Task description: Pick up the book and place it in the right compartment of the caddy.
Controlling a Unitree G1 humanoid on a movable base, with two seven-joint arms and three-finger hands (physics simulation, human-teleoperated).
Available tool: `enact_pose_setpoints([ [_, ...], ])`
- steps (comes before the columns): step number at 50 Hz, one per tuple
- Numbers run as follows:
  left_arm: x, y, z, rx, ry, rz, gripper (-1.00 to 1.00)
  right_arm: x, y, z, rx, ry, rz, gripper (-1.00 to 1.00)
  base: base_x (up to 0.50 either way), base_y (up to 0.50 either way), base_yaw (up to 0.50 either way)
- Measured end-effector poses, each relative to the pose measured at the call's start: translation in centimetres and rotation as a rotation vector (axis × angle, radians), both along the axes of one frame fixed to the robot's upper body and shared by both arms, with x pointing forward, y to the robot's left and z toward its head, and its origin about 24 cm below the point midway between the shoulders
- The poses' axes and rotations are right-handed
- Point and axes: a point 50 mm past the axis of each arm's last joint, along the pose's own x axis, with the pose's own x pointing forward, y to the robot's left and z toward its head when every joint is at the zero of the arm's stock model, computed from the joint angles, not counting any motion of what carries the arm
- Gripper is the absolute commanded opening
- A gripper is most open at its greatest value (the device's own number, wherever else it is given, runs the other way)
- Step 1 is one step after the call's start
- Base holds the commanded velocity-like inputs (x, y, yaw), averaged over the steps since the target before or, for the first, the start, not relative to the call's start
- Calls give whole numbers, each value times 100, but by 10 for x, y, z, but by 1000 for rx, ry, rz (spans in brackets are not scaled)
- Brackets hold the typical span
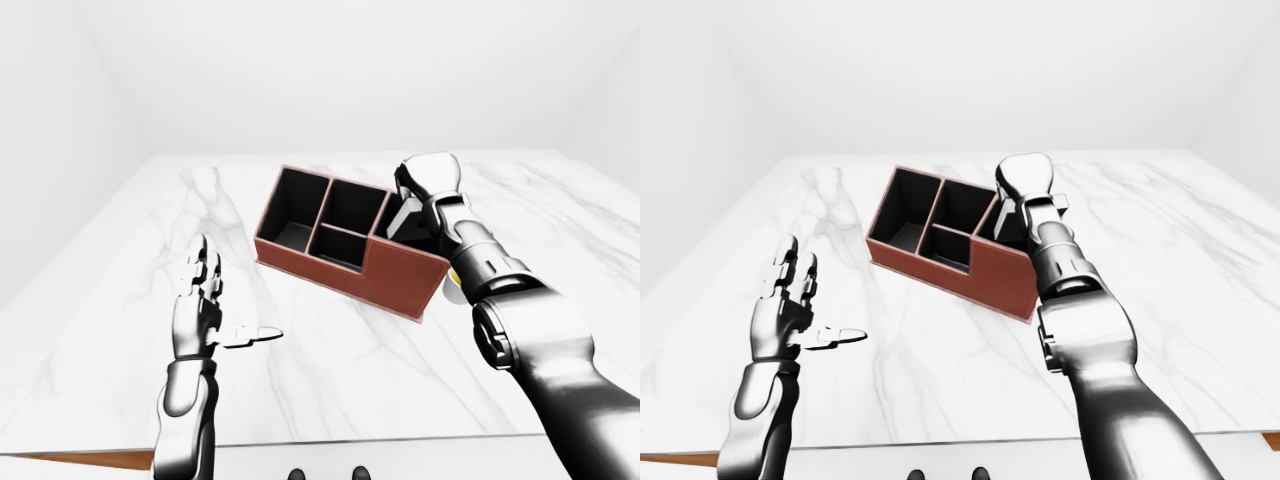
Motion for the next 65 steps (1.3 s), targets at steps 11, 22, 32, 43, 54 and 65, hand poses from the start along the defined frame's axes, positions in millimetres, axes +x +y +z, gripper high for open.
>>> enact_pose_setpoints([
  [11, 0, 1, 0, -3, -1, -2, 100, -1, 2, -1, -19, -14, 8, -100, 0, 0, 0],
  [22, 0, 3, -1, -7, 2, -3, 100, -1, 5, -2, -37, -29, 14, -100, 0, 0, 0],
  [32, 0, 3, -1, -10, 3, 0, 100, -1, 5, -3, -47, -38, 3, -100, 0, 0, 0],
  [43, 0, 4, 0, -13, -1, 3, 100, -2, 5, -8, -51, -30, -16, -100, 0, 0, 0],
  [54, 0, 4, 1, -17, -7, 6, 100, -3, 5, -15, -58, -14, -38, -100, 0, 0, 0],
  [65, 0, 5, 2, -21, -11, 6, 100, -3, 7, -17, -73, -18, -46, -77, 0, 0, 0],
])
